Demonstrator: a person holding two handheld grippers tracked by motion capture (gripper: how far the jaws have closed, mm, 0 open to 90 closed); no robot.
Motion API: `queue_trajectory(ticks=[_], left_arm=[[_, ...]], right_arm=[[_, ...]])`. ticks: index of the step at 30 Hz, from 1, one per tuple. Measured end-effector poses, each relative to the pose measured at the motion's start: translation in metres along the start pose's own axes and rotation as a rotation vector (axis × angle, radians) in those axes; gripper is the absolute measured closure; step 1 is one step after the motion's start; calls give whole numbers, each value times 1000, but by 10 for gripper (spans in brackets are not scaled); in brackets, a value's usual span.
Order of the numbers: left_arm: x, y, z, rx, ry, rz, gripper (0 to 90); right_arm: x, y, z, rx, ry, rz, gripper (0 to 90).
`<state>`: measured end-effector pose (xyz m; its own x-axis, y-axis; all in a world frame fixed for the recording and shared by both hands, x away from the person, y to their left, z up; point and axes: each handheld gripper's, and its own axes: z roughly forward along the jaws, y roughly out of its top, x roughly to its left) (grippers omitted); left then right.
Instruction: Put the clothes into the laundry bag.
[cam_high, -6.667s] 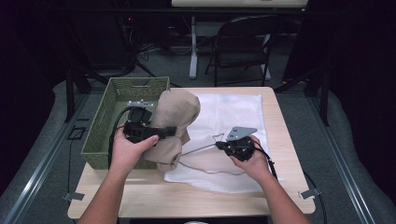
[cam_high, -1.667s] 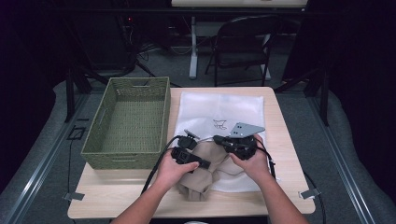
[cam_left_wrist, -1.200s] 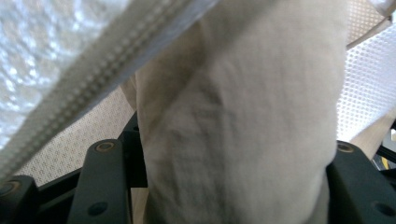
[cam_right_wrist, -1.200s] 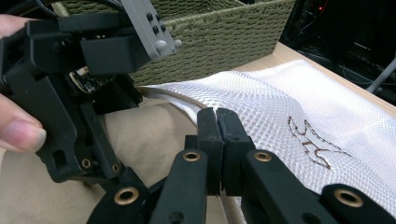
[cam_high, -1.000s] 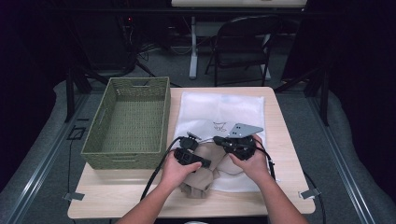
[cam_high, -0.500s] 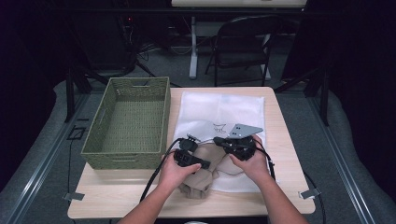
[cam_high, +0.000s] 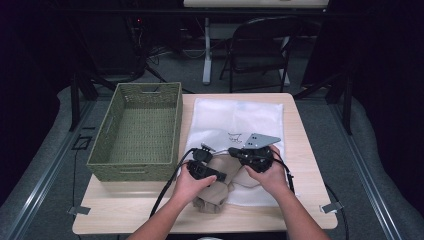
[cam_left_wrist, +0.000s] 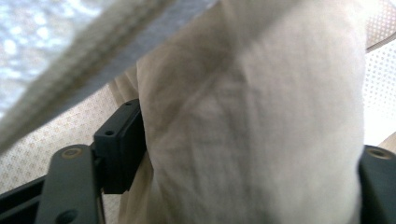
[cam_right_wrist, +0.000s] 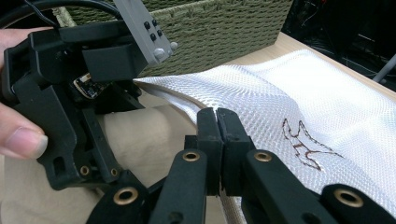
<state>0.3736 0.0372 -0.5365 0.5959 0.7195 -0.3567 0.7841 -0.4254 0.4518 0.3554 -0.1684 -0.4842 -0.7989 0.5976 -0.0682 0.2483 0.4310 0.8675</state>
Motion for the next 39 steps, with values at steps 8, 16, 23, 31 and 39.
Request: queue_trajectory(ticks=[8, 16, 23, 31, 39], left_arm=[[-2, 0, -7, -37, -12, 18, 217], [-10, -4, -24, -98, -69, 34, 206], [-15, -17, -44, -124, -92, 61, 204], [-17, -35, -56, -138, -98, 76, 204], [-23, -52, -55, -131, -76, 105, 203]], right_arm=[[0, -1, 1, 2, 0, 1, 887], [0, -1, 1, 0, 1, 3, 887], [-1, -2, 0, 0, 2, 8, 887], [0, -2, 1, 2, 0, 8, 887], [0, -2, 1, 2, -1, 8, 887]])
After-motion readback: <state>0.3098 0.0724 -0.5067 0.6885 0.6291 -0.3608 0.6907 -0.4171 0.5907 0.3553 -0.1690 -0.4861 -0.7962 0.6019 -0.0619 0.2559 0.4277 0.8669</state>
